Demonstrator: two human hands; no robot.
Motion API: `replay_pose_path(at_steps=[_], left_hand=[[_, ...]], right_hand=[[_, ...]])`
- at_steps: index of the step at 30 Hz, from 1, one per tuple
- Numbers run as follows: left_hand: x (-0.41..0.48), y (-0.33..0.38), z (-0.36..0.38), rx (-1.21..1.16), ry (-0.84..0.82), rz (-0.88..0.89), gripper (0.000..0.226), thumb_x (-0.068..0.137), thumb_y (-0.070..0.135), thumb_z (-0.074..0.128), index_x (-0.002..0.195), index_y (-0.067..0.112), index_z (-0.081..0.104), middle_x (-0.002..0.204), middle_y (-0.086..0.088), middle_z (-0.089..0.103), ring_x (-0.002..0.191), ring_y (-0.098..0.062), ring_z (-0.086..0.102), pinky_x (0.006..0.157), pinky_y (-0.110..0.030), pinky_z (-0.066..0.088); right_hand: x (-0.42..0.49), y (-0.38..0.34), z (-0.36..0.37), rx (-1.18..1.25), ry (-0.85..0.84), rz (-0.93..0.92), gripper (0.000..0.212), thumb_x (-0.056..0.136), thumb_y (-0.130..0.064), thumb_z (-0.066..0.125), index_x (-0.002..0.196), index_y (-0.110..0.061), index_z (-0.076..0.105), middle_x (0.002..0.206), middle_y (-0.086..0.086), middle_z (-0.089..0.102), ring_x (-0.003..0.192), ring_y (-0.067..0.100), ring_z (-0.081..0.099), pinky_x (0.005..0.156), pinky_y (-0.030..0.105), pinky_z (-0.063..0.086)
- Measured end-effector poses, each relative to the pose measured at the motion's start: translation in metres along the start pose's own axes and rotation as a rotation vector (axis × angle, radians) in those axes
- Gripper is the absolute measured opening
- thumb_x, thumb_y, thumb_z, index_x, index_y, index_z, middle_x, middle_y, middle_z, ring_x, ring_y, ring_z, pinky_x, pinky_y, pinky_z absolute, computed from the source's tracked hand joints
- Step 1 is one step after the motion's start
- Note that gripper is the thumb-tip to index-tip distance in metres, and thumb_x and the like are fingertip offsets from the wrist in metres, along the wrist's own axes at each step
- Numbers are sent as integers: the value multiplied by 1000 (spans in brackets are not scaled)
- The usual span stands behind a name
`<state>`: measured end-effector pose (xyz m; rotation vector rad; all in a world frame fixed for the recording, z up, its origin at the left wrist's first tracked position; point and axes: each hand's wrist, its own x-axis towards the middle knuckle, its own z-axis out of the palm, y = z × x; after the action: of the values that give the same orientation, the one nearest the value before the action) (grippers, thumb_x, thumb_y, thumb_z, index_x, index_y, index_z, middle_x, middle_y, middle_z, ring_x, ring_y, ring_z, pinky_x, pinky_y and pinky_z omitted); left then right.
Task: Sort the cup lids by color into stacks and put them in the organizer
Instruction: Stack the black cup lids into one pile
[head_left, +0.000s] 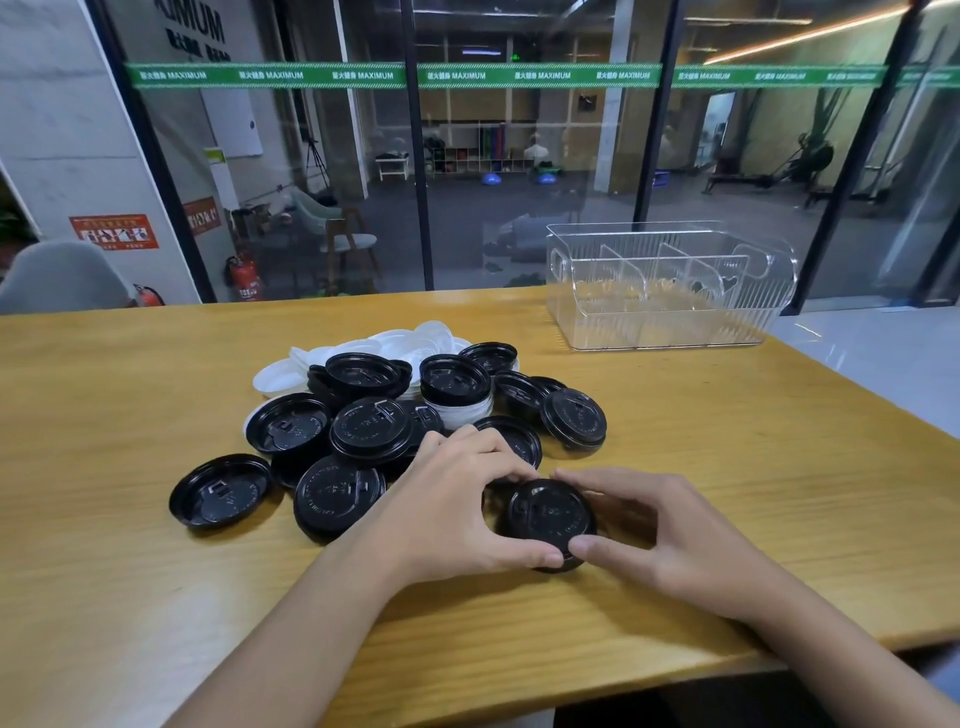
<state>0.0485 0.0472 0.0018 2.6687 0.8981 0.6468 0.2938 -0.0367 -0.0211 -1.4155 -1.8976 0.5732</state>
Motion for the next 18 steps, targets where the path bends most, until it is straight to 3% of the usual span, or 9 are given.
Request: replay_pose_path(at_steps=[11, 15, 18], left_hand=[[0, 2, -2, 8, 0, -11, 71, 65, 85, 70, 120, 41, 72, 101, 24, 64, 98, 3, 52, 101, -32, 36], [-1, 2, -2, -18, 5, -25, 68, 65, 80, 77, 120, 40, 74, 101, 22, 66, 94, -1, 57, 101, -31, 37], [0, 4, -2, -29, 5, -30, 66, 64, 77, 81, 118, 40, 74, 101, 23, 65, 96, -1, 58, 102, -28, 36]], right_hand=[[0, 8, 2, 171, 32, -7, 53, 83, -25, 89, 133, -20, 73, 129, -13, 74, 124, 7, 69, 108, 34, 55], [-1, 4, 0, 111, 48, -23, 41, 91, -32, 77, 130, -24, 75, 128, -19, 74, 124, 1, 67, 107, 27, 53], [1, 1, 2, 63, 127, -8, 25, 93, -29, 76, 117, -29, 81, 115, -23, 77, 106, 1, 73, 93, 23, 55]])
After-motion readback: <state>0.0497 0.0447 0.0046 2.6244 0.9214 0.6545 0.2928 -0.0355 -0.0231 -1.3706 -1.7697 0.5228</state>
